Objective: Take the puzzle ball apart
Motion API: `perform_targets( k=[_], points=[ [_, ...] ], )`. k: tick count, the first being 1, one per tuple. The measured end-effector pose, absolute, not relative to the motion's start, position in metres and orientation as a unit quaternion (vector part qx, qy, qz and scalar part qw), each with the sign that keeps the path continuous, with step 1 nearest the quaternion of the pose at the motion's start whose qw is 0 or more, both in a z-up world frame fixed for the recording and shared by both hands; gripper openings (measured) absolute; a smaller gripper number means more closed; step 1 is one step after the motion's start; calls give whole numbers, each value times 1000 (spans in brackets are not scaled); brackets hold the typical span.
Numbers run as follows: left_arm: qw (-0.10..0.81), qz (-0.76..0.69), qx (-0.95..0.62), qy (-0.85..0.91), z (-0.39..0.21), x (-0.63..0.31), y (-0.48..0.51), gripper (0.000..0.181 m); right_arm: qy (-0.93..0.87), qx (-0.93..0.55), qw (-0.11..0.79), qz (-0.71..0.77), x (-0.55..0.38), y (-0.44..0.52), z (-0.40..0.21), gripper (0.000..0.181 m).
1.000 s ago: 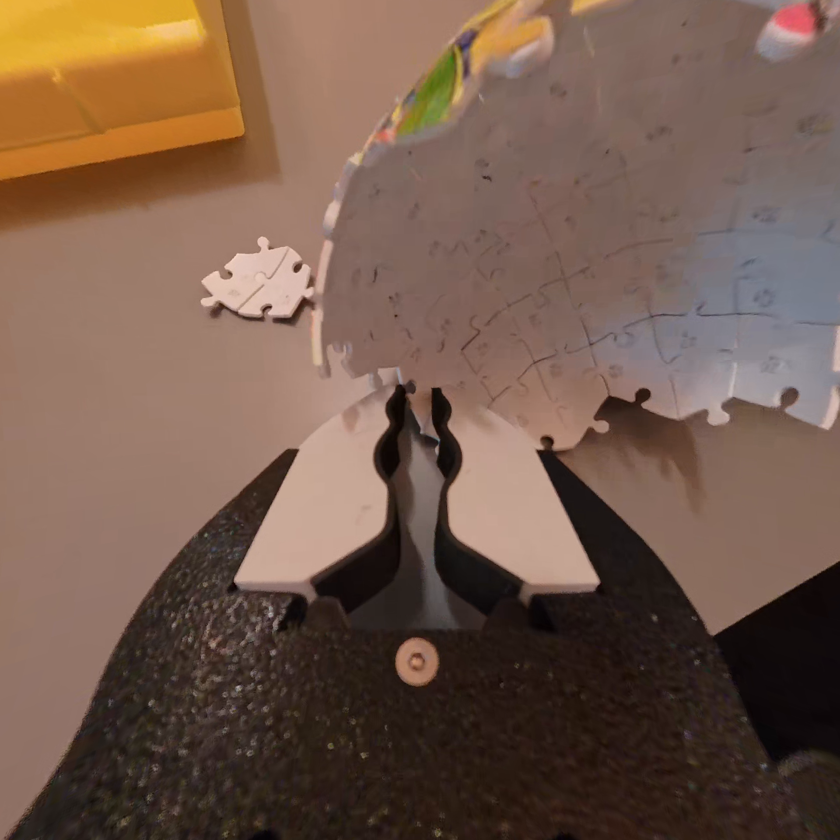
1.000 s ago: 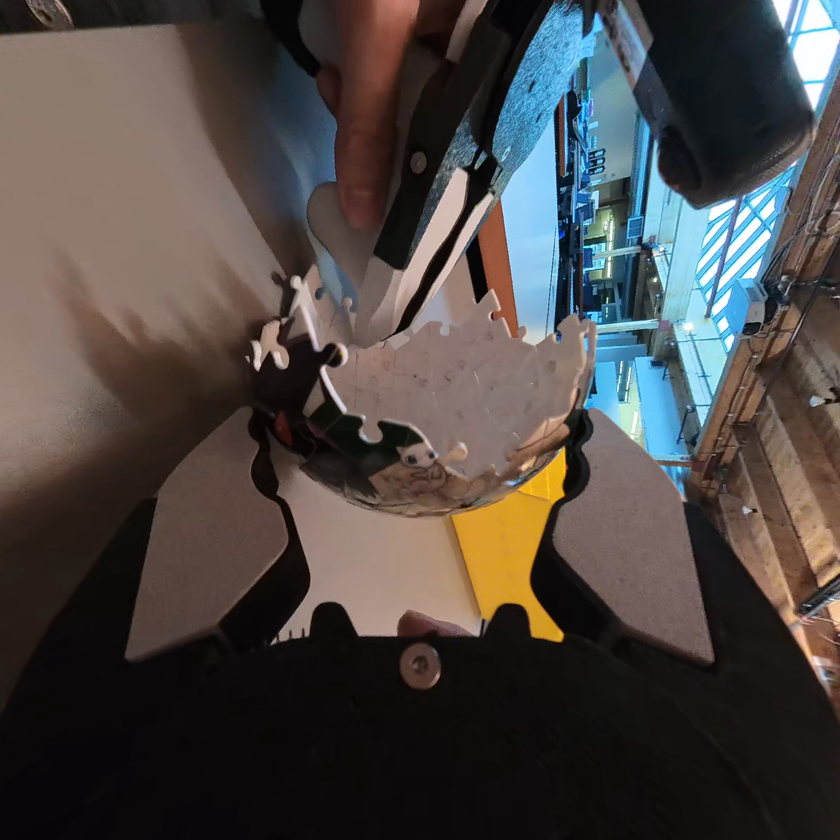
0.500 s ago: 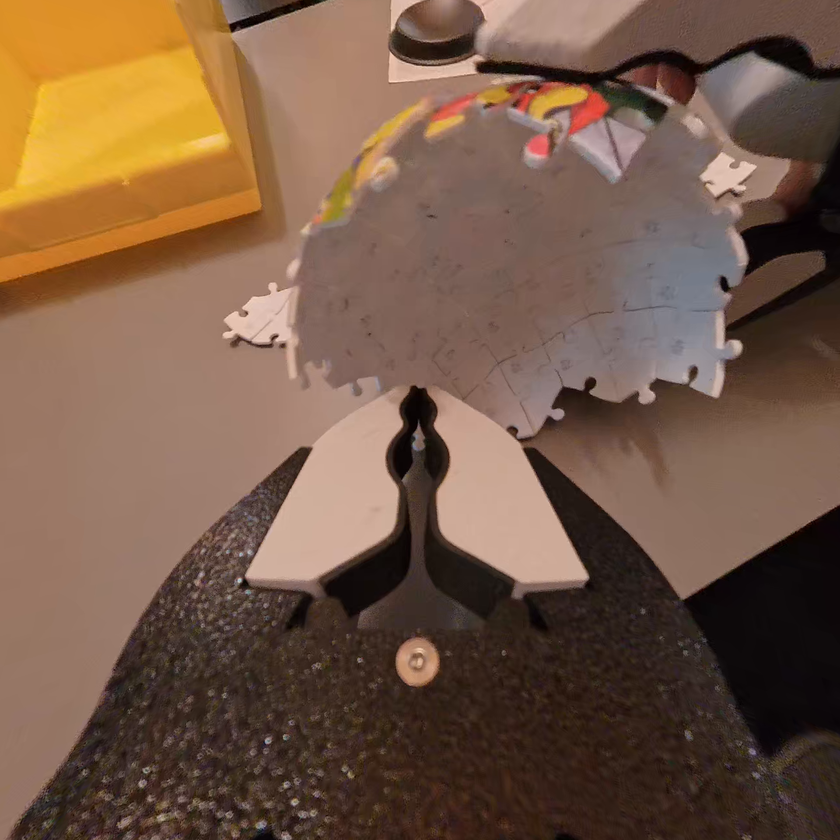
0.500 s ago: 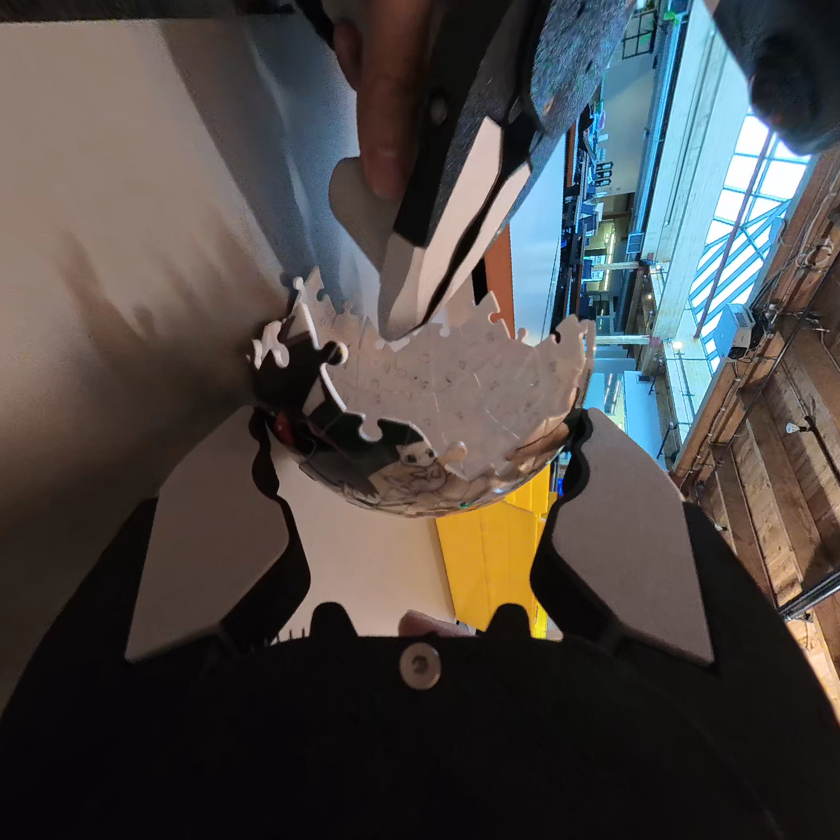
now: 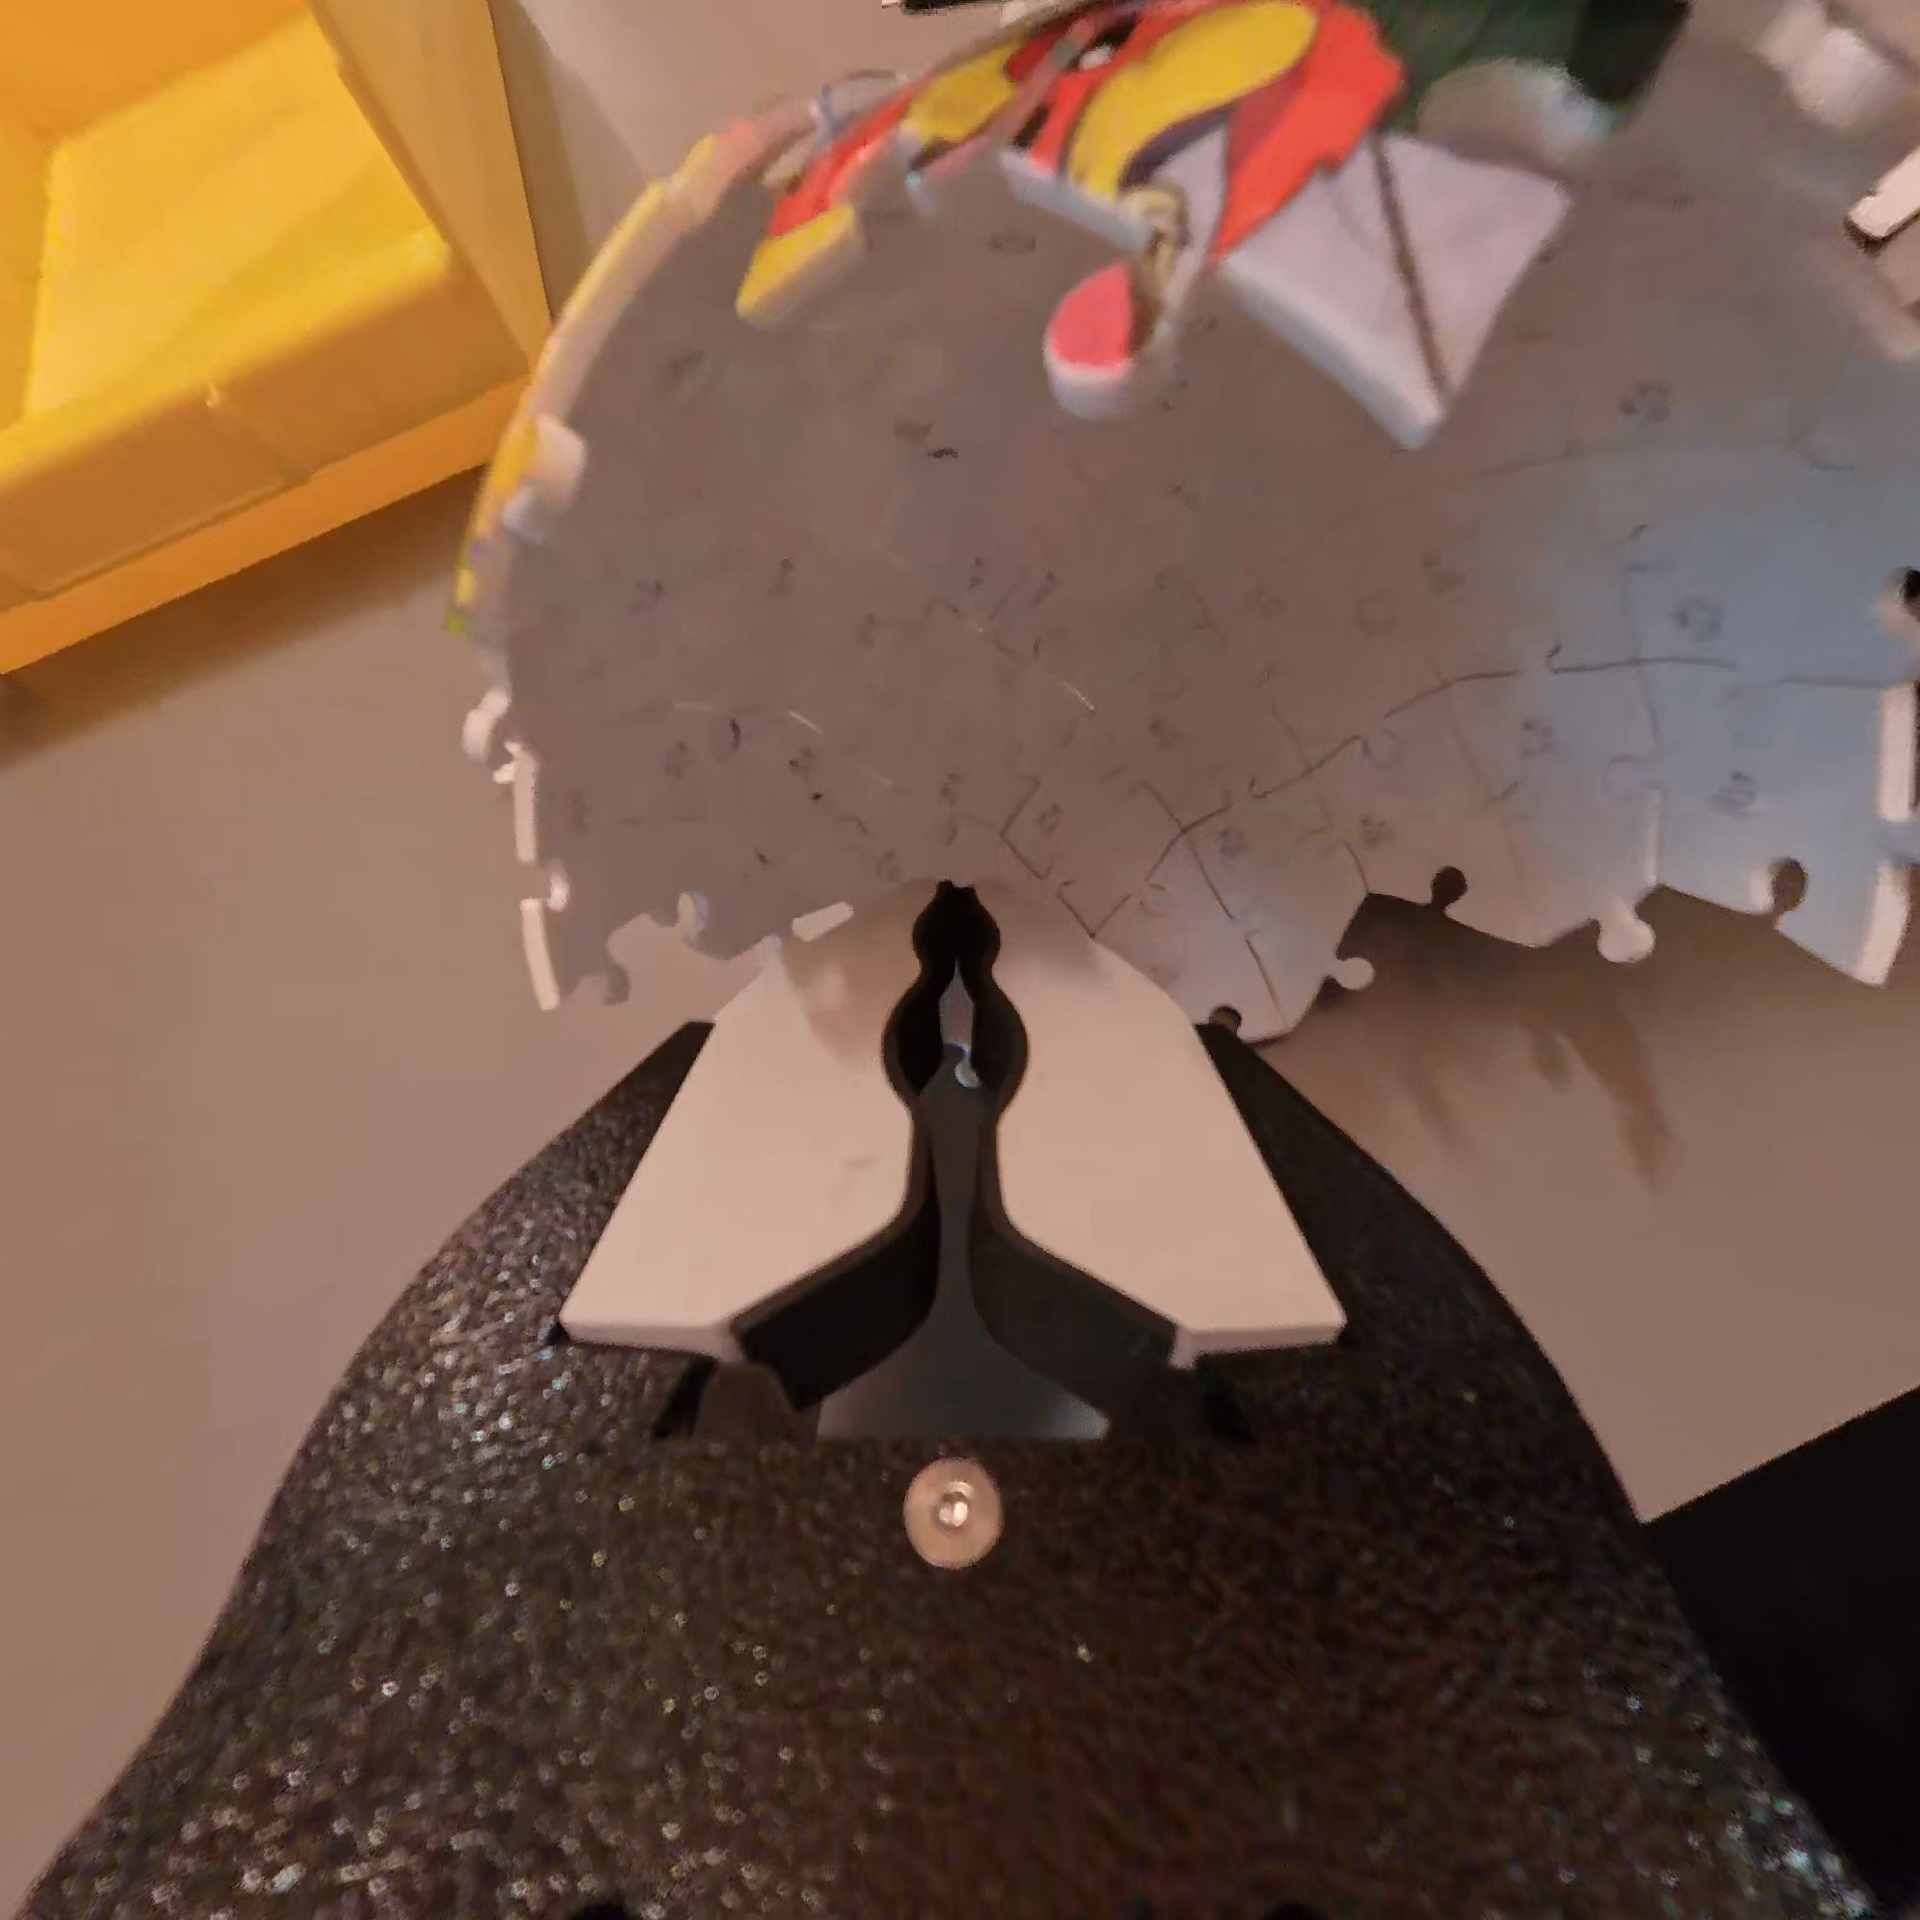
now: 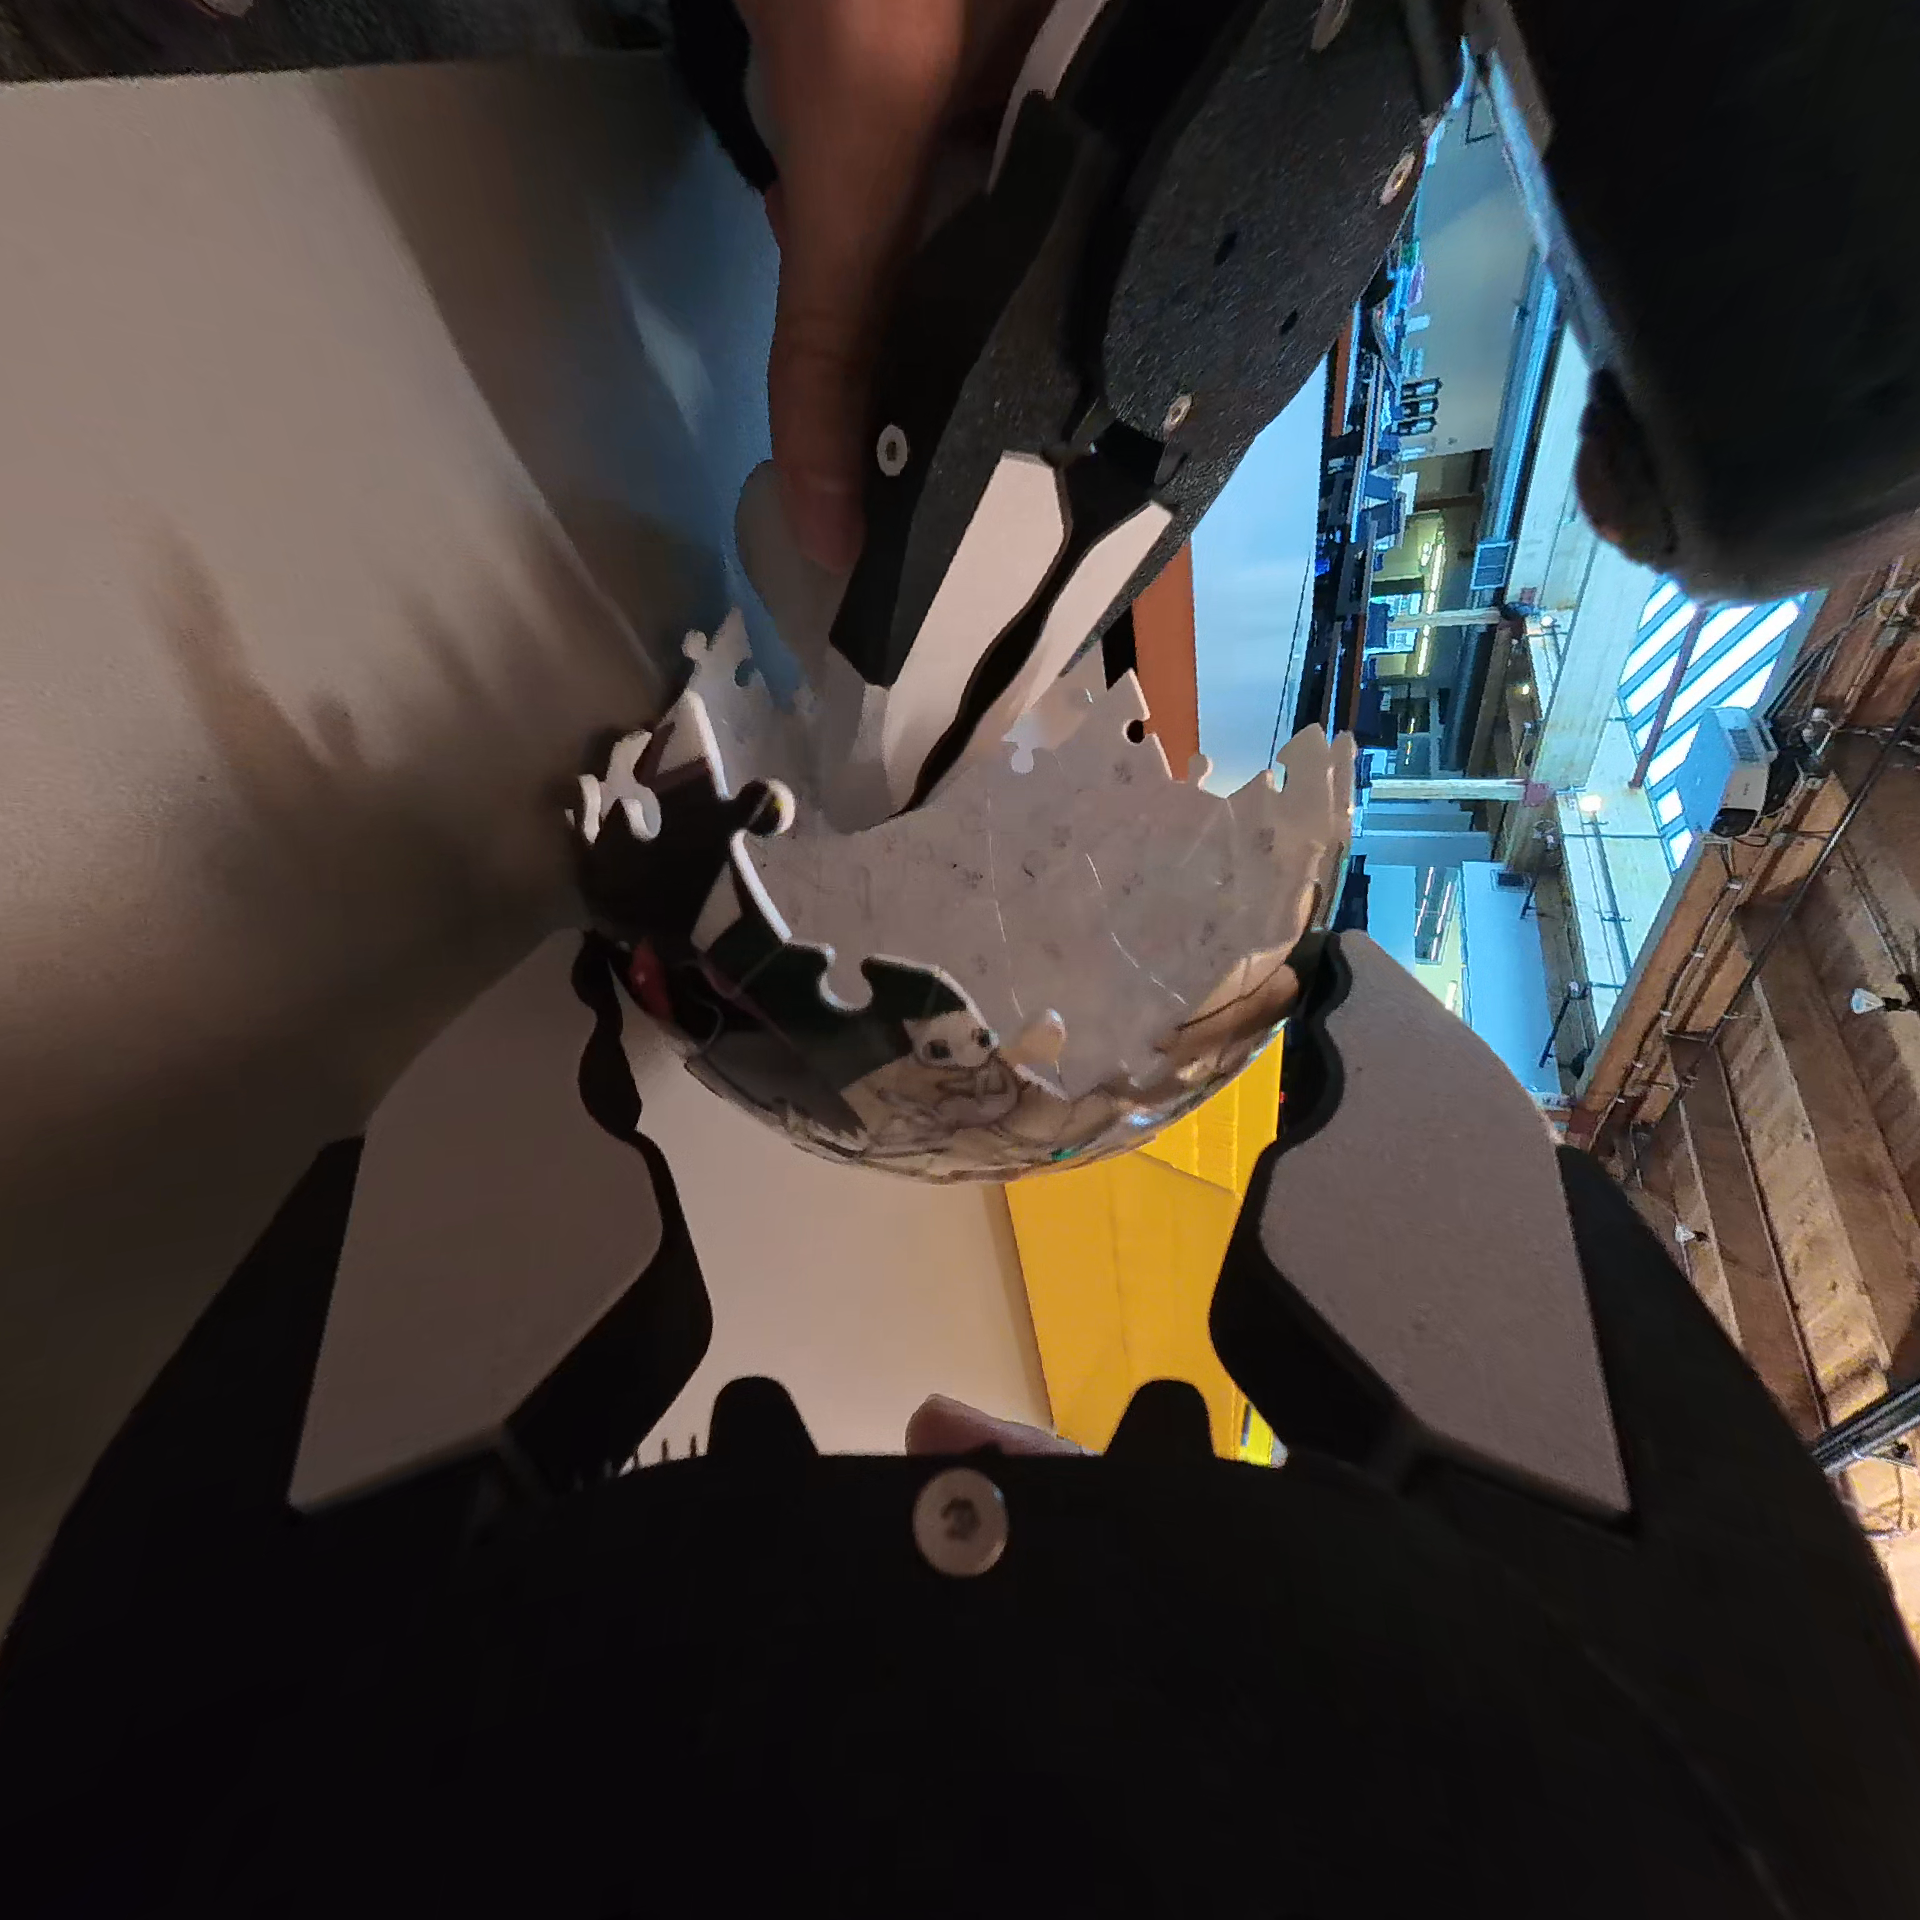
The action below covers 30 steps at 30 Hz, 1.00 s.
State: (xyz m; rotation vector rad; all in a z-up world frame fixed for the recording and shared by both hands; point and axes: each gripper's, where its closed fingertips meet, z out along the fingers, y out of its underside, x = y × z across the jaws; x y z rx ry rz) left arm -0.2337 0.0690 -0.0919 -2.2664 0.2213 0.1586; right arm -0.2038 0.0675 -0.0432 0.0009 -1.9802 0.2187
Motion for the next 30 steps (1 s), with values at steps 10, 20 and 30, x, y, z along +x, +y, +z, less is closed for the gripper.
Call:
perform_targets(
  k=[10, 20, 30],
  points=[
    [410, 58, -907, 79, -94, -236, 70, 0, -838, -2, 535, 103, -205, 65, -43, 123],
    [418, 46, -904, 75, -91, -234, 71, 0, -840, -1, 534, 97, -204, 67, -42, 122],
    [413, 42, -906, 83, -90, -235, 65, 0, -839, -5, 532, 109, -204, 65, -42, 122]
  ],
)
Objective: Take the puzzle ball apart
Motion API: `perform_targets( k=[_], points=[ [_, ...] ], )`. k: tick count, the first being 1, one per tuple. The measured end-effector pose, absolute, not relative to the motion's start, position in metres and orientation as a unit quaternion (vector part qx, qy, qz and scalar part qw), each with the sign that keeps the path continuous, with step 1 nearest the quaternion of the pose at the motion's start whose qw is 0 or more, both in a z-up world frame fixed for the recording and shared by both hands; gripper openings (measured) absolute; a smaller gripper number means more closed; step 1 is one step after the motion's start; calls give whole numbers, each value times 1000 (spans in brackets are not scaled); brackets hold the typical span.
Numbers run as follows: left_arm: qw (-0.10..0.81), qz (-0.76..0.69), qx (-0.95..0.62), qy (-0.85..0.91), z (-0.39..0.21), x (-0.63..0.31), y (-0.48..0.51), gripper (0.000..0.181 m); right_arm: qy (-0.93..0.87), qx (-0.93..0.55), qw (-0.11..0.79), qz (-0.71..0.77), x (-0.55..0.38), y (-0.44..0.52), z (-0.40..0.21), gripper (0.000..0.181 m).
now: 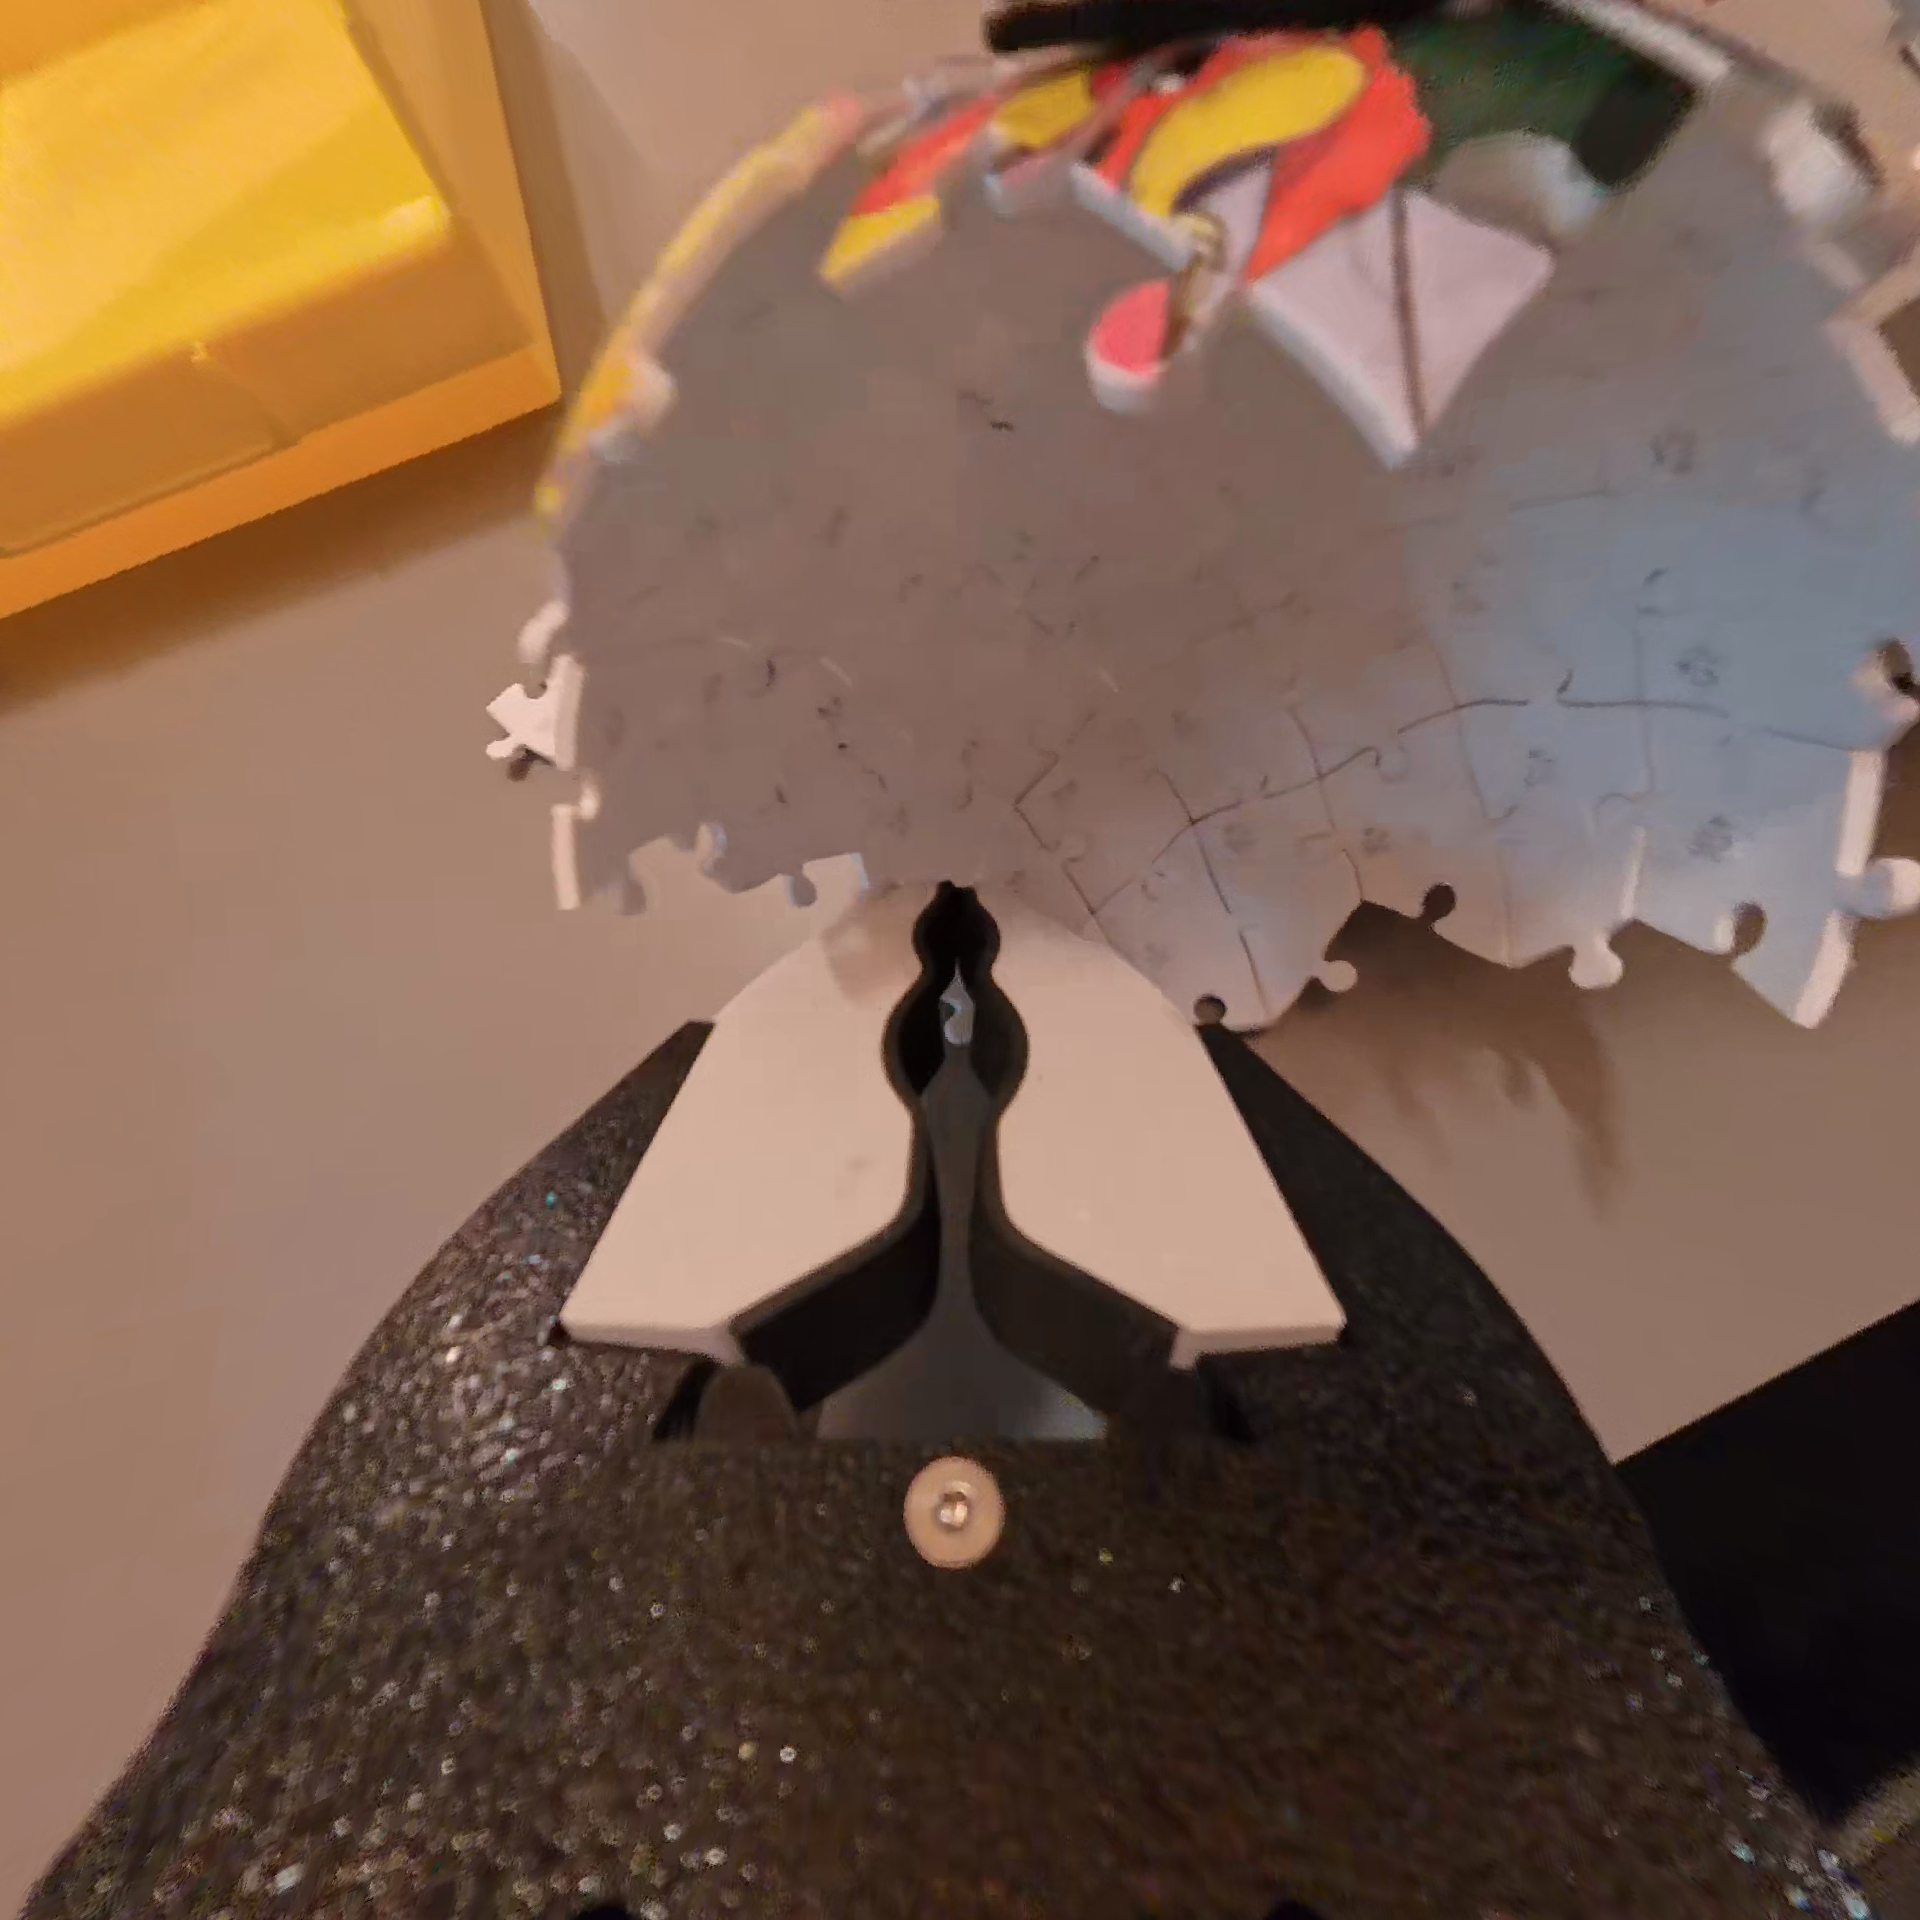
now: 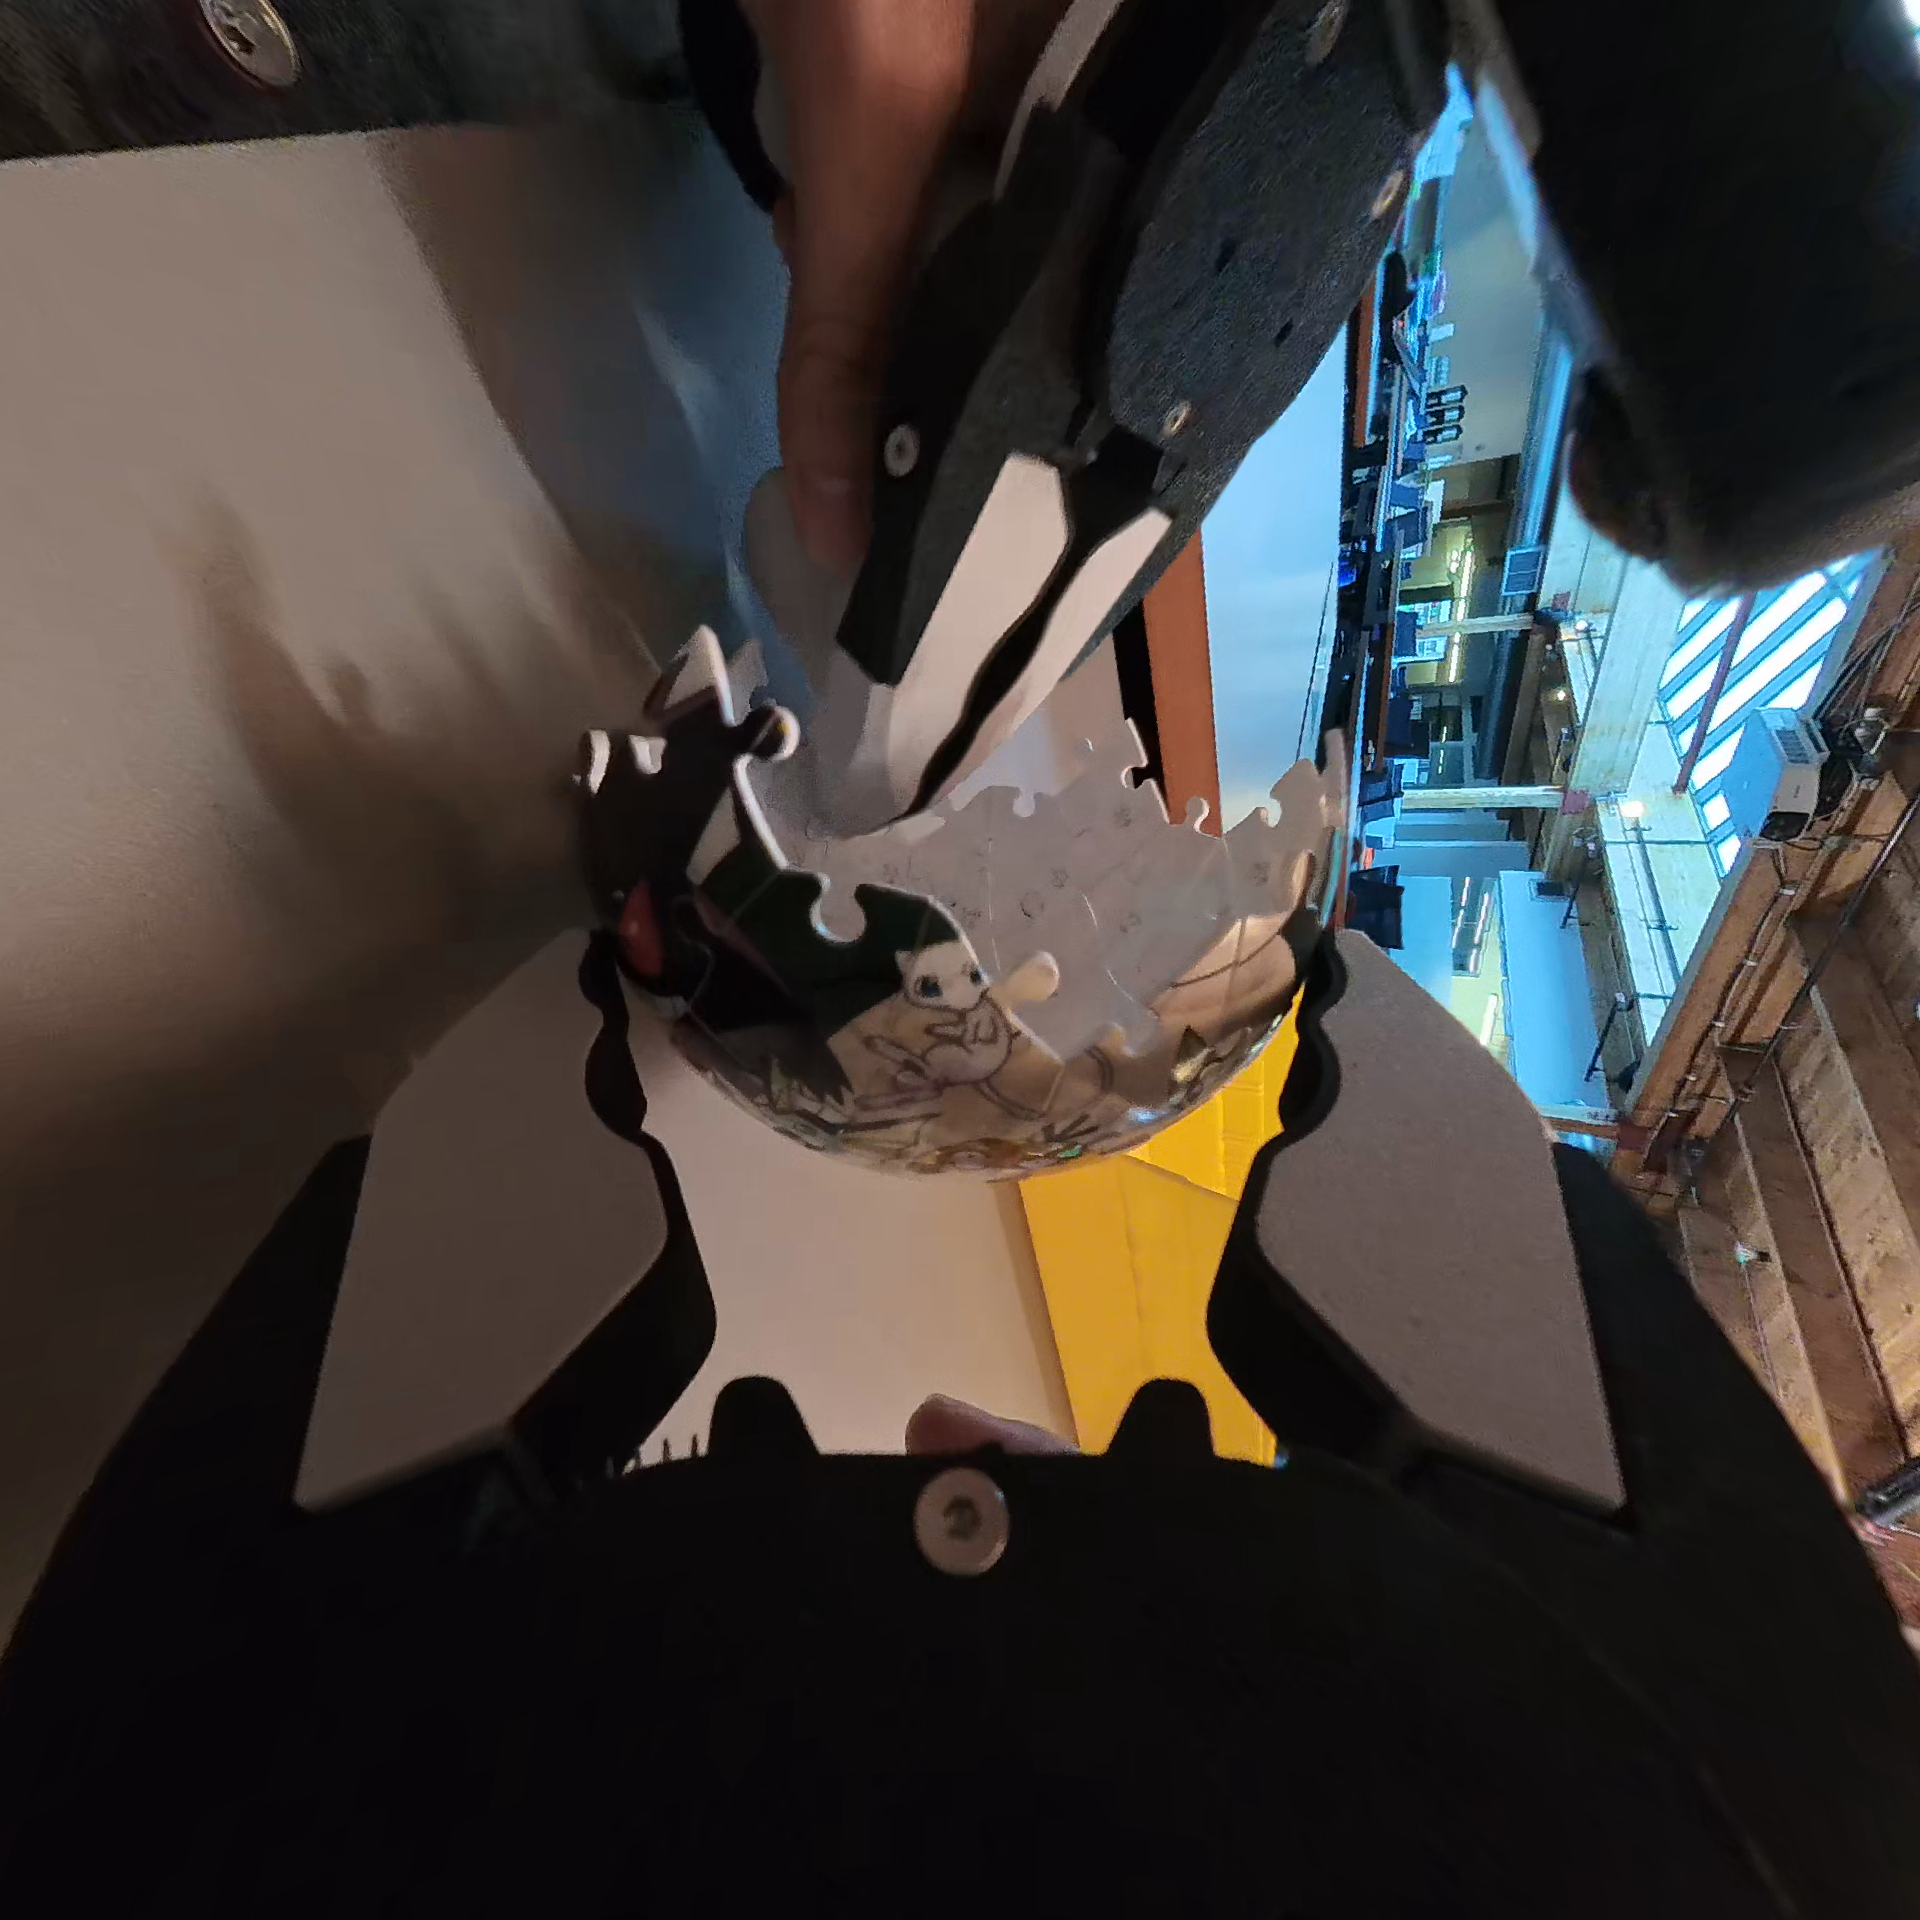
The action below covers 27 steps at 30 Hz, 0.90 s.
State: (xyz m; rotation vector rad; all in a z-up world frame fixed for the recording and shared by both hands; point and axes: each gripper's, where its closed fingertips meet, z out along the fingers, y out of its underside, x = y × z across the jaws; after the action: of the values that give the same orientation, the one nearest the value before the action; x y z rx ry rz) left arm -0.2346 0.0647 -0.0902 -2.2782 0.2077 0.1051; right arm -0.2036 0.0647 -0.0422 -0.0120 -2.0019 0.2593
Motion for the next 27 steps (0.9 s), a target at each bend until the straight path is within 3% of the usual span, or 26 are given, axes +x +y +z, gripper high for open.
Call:
perform_targets(
  k=[14, 27],
  points=[
    [365, 31, -923, 116, -102, -230, 71, 0, -850, -21, 509, 133, -211, 65, -42, 121],
    [416, -10, -907, 65, -84, -239, 65, 0, -848, -27, 512, 132, -209, 73, -43, 121]
  ],
)
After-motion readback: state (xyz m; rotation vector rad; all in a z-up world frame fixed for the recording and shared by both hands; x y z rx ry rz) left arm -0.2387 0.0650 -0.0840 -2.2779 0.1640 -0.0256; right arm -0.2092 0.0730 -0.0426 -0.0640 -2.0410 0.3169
